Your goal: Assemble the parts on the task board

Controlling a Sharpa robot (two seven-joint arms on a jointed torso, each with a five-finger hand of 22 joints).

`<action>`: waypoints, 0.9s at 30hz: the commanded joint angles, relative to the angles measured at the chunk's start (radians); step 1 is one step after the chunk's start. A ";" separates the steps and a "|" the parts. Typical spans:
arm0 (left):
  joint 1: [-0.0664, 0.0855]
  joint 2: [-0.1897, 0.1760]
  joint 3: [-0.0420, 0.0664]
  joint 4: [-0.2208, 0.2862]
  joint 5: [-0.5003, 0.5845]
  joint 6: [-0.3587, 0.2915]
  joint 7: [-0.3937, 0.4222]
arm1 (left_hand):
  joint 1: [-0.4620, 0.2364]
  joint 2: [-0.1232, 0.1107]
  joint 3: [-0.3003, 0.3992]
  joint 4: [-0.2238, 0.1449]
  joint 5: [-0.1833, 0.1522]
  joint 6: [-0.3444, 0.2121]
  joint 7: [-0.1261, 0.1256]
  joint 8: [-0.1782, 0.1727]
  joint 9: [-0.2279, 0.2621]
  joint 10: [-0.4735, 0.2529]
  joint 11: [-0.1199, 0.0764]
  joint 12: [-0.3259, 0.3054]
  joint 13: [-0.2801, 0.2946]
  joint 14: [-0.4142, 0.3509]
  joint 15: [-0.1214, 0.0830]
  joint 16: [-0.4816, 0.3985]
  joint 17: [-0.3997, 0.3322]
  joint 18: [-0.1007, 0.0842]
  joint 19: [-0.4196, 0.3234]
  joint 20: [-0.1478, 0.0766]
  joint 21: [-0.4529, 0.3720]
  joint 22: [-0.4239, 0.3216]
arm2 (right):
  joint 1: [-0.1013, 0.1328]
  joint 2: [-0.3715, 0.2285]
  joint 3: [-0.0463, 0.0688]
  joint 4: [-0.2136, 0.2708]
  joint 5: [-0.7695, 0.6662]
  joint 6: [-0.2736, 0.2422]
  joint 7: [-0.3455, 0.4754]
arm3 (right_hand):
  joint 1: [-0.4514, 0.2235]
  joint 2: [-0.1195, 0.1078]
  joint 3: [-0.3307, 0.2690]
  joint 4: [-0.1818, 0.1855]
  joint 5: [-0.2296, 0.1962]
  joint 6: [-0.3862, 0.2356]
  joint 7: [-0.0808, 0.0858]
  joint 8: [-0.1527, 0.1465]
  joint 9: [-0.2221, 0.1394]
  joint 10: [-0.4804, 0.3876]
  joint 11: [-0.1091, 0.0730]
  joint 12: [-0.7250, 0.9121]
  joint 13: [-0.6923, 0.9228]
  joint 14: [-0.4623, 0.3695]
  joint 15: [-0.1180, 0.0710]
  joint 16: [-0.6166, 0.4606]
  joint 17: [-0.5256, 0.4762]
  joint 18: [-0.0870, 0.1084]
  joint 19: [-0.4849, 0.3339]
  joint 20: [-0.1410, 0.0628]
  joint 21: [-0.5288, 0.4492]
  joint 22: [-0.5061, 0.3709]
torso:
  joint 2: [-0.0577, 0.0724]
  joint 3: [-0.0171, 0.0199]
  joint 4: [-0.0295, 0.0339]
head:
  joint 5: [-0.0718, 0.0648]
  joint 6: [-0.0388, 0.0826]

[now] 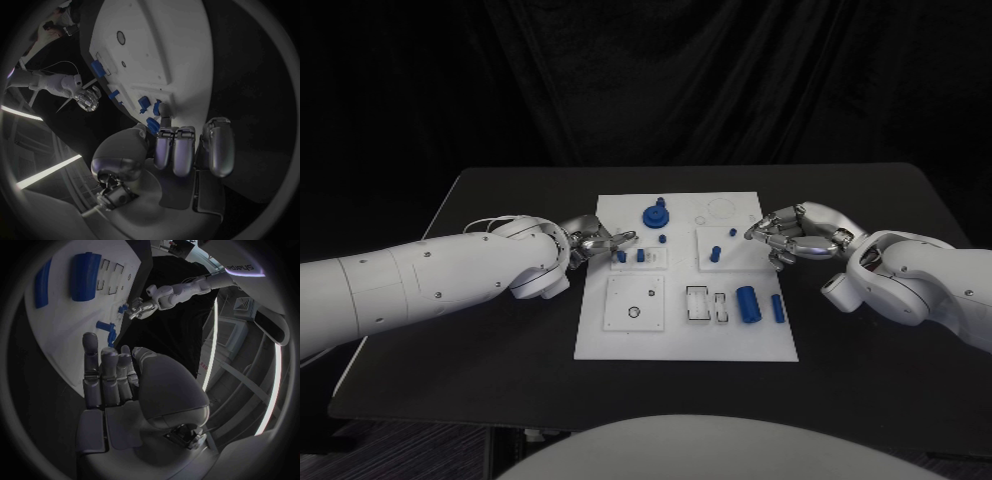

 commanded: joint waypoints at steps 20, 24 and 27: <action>-0.014 0.004 -0.006 -0.003 -0.033 0.007 0.038 | 0.055 0.045 -0.072 -0.001 0.051 -0.014 -0.004 0.040 0.064 0.104 -0.008 -0.004 0.263 0.106 -0.003 0.003 0.263 0.000 0.023 -0.003 0.009 0.175 | -0.002 -0.003 0.001 0.003 0.002 0.016 -0.023 | 0.006 0.002 0.007 -0.002 0.007 -0.001 -0.002 0.006 -0.002 -0.007 -0.001 -0.001 -0.002 -0.009 -0.001 -0.005 -0.002 0.015 -0.006 -0.001 -0.005 -0.001 | 0.000 -0.0001 0.0003 | -0.001 0.000; -0.014 0.001 -0.006 -0.001 -0.069 -0.021 0.027 | 0.074 0.047 -0.106 -0.001 0.069 -0.006 -0.013 0.094 0.070 0.104 -0.014 -0.004 0.263 0.106 -0.008 0.003 0.263 -0.001 0.027 -0.008 0.014 0.179 | -0.002 -0.004 0.001 0.004 0.002 0.015 -0.023 | 0.006 0.003 0.007 -0.002 0.008 -0.001 -0.002 0.006 -0.002 -0.008 -0.001 -0.001 -0.003 -0.009 0.000 -0.005 -0.002 0.015 -0.006 -0.001 -0.006 -0.001 | 0.000 0.0001 0.0008 | -0.002 0.000; -0.015 -0.003 -0.006 0.001 -0.108 -0.054 0.037 | 0.096 0.055 -0.126 -0.002 0.089 -0.017 -0.017 0.142 0.070 0.104 -0.019 -0.004 0.263 0.106 -0.012 0.003 0.263 -0.002 0.029 -0.012 0.015 0.182 | -0.002 -0.005 0.001 0.004 0.002 0.016 -0.023 | 0.006 0.003 0.007 -0.002 0.008 -0.001 -0.002 0.006 -0.002 -0.008 -0.001 -0.001 -0.003 -0.009 0.000 -0.005 -0.002 0.015 -0.006 -0.001 -0.006 -0.001 | 0.000 0.0002 0.0001 | -0.001 0.000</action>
